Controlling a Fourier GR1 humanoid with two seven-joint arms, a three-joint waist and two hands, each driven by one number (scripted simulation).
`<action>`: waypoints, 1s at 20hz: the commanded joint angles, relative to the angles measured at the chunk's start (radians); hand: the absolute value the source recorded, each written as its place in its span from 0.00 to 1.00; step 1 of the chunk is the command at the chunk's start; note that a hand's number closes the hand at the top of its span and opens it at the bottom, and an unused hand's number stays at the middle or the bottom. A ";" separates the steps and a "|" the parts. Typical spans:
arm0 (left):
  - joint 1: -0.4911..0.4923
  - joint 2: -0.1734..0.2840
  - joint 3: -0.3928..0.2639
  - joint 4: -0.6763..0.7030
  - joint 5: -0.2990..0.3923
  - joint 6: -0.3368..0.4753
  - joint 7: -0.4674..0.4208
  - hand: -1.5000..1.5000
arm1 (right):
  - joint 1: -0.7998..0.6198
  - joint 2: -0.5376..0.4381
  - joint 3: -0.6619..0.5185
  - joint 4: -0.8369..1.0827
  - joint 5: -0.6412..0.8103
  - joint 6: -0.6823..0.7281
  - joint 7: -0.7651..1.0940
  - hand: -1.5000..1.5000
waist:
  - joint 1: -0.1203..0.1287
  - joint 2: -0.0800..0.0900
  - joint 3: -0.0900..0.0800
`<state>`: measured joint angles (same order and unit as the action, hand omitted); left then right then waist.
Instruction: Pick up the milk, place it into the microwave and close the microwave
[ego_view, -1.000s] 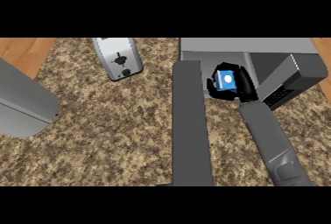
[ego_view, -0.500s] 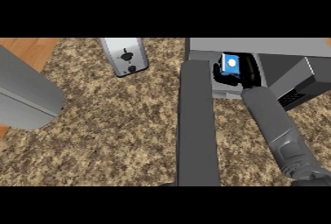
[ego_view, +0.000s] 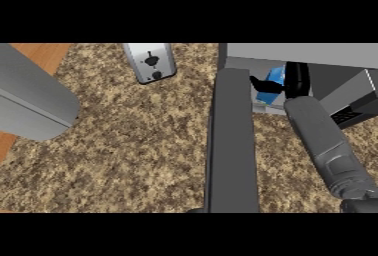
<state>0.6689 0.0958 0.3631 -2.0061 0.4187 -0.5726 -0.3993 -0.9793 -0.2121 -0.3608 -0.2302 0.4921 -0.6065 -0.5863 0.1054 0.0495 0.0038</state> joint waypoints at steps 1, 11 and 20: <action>-0.048 0.014 -0.017 -0.020 -0.027 0.028 0.039 0.00 | -0.040 -0.036 0.029 0.057 0.048 -0.031 0.030 0.00 | 0.006 0.007 0.001; -0.096 -0.007 -0.078 0.012 -0.092 0.004 0.022 0.00 | -0.041 0.025 -0.023 0.083 -0.014 0.095 -0.064 0.00 | 0.004 0.003 0.002; -0.053 -0.033 -0.134 -0.035 -0.114 -0.026 0.043 0.00 | -0.023 0.011 -0.079 0.081 -0.080 0.266 -0.165 0.00 | -0.027 -0.020 0.000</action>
<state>0.5975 0.0659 0.2507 -2.0090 0.3136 -0.5867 -0.3725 -0.9867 -0.1886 -0.4182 -0.1509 0.4365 -0.4029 -0.7414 0.0871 0.0371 0.0048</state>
